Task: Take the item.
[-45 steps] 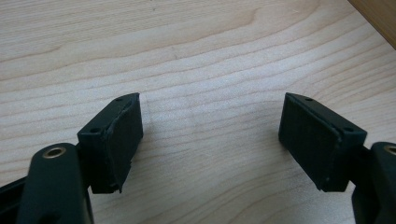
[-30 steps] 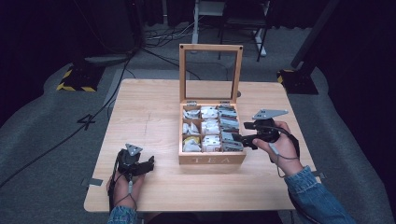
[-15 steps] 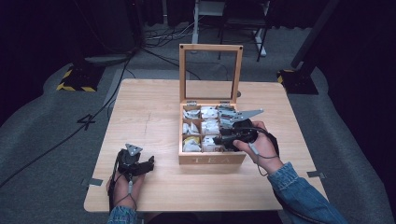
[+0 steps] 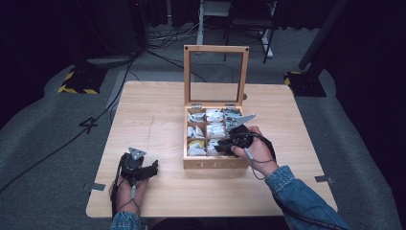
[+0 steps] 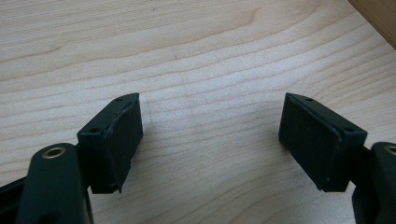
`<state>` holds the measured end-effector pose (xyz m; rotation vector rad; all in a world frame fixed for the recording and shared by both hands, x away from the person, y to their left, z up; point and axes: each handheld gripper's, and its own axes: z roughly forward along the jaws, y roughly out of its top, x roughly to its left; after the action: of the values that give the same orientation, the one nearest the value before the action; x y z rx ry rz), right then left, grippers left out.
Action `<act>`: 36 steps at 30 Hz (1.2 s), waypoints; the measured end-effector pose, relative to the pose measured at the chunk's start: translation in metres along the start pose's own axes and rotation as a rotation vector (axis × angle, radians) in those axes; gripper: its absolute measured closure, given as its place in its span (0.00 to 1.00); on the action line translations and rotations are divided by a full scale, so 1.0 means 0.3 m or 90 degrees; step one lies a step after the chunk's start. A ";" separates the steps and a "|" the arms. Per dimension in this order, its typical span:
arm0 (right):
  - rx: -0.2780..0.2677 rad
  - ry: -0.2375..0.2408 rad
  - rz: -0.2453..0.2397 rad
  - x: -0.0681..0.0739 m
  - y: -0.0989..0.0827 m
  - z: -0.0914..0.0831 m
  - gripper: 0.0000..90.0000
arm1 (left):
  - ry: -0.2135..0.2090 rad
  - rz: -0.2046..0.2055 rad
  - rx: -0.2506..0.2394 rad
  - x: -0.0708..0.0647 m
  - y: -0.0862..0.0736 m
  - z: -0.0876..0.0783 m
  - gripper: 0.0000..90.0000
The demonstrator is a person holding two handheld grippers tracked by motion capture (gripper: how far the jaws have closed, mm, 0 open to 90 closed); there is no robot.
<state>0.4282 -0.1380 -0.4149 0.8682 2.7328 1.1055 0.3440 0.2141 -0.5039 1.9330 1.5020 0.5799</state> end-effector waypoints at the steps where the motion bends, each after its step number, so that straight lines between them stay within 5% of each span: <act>1: 0.003 -0.001 -0.001 -0.001 -0.002 0.004 0.77 | 0.000 0.000 0.000 0.000 0.000 0.000 0.25; 22: 0.077 0.000 -0.020 -0.005 -0.011 0.070 0.81 | 0.000 0.000 0.000 0.000 0.000 0.000 0.25; 28: 0.098 0.009 -0.037 0.000 -0.004 0.063 0.98 | 0.000 -0.002 -0.001 0.000 0.000 0.001 0.25; 36: 0.089 0.019 -0.045 0.003 0.011 0.039 0.99 | 0.000 0.000 0.000 0.000 0.000 0.000 0.25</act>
<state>0.4322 -0.1284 -0.4211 0.7705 2.8696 0.9318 0.3441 0.2142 -0.5040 1.9330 1.5016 0.5800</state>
